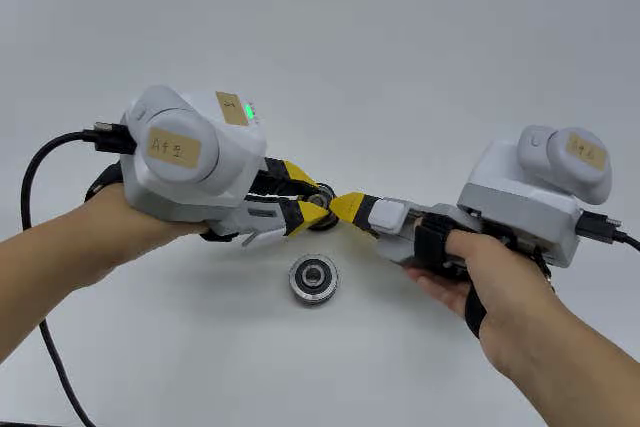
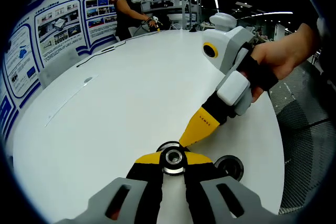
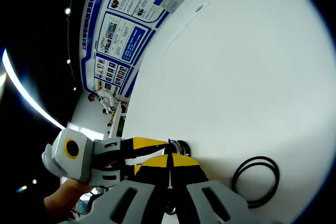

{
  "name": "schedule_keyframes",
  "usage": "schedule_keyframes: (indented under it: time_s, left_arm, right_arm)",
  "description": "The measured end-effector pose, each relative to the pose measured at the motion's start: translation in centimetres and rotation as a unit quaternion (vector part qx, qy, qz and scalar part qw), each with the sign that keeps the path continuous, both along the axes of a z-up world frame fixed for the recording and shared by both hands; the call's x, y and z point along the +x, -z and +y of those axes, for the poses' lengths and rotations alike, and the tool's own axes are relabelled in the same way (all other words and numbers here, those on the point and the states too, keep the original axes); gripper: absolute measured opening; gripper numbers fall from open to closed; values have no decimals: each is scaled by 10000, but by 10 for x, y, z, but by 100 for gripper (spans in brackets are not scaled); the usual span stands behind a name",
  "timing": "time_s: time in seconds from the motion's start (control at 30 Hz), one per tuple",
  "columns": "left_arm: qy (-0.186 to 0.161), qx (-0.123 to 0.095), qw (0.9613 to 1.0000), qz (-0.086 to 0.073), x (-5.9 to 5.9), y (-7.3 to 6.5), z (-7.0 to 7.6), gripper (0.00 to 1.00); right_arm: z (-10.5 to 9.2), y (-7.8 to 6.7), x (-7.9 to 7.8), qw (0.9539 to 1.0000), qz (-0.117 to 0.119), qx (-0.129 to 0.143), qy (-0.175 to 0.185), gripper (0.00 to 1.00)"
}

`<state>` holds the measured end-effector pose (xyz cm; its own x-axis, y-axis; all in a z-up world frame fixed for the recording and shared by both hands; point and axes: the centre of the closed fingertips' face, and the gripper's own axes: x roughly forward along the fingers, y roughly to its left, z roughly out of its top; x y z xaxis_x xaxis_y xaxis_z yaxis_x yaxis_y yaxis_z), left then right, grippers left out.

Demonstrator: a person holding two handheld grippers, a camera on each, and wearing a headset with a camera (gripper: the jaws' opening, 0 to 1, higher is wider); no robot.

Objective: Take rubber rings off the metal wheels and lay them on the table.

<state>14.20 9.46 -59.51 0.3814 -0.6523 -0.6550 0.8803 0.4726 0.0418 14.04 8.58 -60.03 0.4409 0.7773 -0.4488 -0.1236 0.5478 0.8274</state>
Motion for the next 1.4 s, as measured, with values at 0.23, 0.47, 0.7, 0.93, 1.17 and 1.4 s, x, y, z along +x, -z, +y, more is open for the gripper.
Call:
schedule_keyframes:
  time_s: [0.23,0.47,0.7,0.93,1.17,1.4]
  left_arm:
    - [-98,-38,9999,-5,-1,-8,9,18]
    - [-449,-207,9987,-93,3,-20,24,19]
    - [-786,-328,9963,-124,4,-26,41,19]
    - [-966,-458,9942,-155,6,-31,46,19]
    - [-1010,-679,9923,-214,7,-41,39,22]
    - [-951,-705,9925,-305,7,-46,34,31]
  right_arm:
    - [4,-2,3,10000,-19,26,-6,1]
    - [13,-3,2,10000,-5,84,-35,1]
    - [22,-8,1,9997,-24,194,-113,1]
    - [17,-24,5,9991,-150,383,49,1]
    - [-8,-35,12,9980,-229,463,368,1]
    - [-43,-33,11,9961,-174,388,768,1]
